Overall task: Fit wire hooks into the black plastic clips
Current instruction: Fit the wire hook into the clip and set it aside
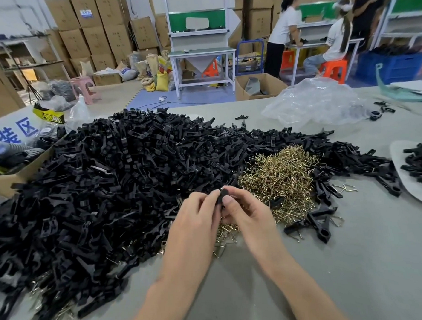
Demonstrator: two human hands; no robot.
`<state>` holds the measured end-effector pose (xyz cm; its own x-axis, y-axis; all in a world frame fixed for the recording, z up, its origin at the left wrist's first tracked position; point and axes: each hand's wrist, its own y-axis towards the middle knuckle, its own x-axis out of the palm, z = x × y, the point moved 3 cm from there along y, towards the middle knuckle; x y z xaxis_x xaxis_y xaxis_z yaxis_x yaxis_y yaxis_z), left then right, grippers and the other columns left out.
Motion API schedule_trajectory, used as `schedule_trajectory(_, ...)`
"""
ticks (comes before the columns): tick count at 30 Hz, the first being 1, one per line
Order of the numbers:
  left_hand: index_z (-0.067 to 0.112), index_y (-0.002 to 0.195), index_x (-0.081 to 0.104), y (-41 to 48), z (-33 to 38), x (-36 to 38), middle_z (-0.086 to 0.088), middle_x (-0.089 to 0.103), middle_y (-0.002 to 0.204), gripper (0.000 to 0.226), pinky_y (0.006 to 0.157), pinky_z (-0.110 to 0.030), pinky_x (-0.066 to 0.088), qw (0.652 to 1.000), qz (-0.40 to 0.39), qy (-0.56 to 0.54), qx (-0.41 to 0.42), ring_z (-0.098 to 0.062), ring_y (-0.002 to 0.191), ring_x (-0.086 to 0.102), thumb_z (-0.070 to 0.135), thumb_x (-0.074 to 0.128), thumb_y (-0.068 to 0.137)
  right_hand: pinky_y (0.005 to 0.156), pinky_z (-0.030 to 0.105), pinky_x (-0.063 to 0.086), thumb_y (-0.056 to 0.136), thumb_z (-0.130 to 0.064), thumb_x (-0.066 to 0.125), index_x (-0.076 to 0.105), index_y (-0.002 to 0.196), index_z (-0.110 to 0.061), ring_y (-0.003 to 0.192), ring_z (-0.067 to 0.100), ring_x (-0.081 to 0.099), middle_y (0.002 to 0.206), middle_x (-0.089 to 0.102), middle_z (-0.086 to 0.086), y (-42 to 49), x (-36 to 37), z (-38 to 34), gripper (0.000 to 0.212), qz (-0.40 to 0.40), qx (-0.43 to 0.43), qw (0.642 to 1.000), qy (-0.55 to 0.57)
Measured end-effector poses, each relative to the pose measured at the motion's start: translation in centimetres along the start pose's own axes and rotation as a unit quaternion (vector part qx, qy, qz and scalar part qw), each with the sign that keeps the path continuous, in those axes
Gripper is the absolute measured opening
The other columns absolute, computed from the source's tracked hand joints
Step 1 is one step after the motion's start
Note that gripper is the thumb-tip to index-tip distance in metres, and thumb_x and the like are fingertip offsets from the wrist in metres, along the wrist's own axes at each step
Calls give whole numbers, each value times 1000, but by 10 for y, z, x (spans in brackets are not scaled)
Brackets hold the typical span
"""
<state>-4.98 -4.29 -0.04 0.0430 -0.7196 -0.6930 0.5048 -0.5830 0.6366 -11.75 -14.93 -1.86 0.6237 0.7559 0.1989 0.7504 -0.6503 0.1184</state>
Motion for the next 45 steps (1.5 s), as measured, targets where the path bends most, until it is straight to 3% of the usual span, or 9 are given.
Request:
schedule_trajectory(6, 6, 129, 61, -1, 2, 1, -4, 60, 101, 39, 68, -36, 58, 1000, -12, 9, 0, -19, 85, 63, 22, 57, 94, 71, 21, 57, 96, -7, 63, 74, 108, -17, 74, 10, 67, 83, 74, 0, 2, -4, 2, 19, 10, 24, 999, 41)
schedule_trajectory(12, 17, 123, 63, -2, -18, -6, 10, 51, 106, 27, 81, -1, 36, 982, 4, -126, -139, 6, 94, 55, 25, 57, 98, 70, 24, 59, 85, -15, 71, 78, 102, -16, 72, 10, 66, 81, 68, 0, 11, -15, 3, 19, 36, 62, 985, 154)
schedule_trajectory(21, 37, 104, 63, -2, -17, -10, -3, 65, 82, 31, 54, -21, 50, 858, 11, -422, -291, -12, 59, 61, 11, 47, 102, 76, 24, 59, 88, -14, 64, 63, 115, -7, 92, 25, 75, 106, 76, 17, 10, -15, 1, 28, 8, 51, 979, 199)
schedule_trajectory(24, 27, 95, 73, 0, -18, -10, -3, 67, 88, 35, 56, -23, 51, 809, 3, -496, -316, -15, 63, 61, 6, 46, 101, 72, 26, 59, 101, -11, 54, 53, 118, -10, 80, 21, 73, 96, 76, 11, 9, -16, 2, 17, 13, 27, 989, 148)
schedule_trajectory(27, 27, 113, 74, -2, -20, -7, -2, 68, 95, 46, 67, -27, 54, 769, -24, -551, -324, -15, 77, 64, -5, 45, 96, 69, 24, 56, 107, -16, 43, 48, 120, -17, 75, 15, 66, 86, 71, 2, 6, -17, 2, 14, 4, 7, 997, 80)
schedule_trajectory(30, 28, 125, 66, -2, -16, -6, 0, 64, 93, 48, 73, -22, 53, 803, -43, -517, -293, -9, 80, 64, -6, 50, 97, 73, 23, 54, 108, -20, 40, 47, 131, -23, 77, 10, 64, 83, 68, -4, 3, -15, 3, 24, -17, -6, 1000, 19)
schedule_trajectory(35, 34, 112, 71, -2, -14, -8, 7, 66, 91, 23, 68, -13, 48, 874, -31, -420, -243, -6, 74, 62, 31, 59, 93, 81, 22, 56, 105, -18, 46, 46, 144, -25, 92, 13, 69, 88, 69, 3, 1, -14, -3, 39, -26, -13, 999, 22)
schedule_trajectory(40, 32, 113, 68, -3, -15, -4, 6, 73, 90, 22, 69, -15, 51, 856, -70, -448, -247, -4, 74, 63, 27, 52, 99, 79, 26, 60, 101, -9, 53, 55, 140, -29, 89, 21, 72, 113, 61, 28, 1, -14, -5, 44, -19, 9, 998, 63)
schedule_trajectory(45, 41, 113, 66, -6, -18, 5, 8, 75, 97, 23, 78, -24, 56, 853, -101, -448, -248, -8, 78, 64, 27, 53, 100, 81, 28, 60, 96, 1, 58, 61, 129, -36, 94, 21, 73, 99, 72, 5, 4, -15, -1, 49, -18, 27, 995, 93)
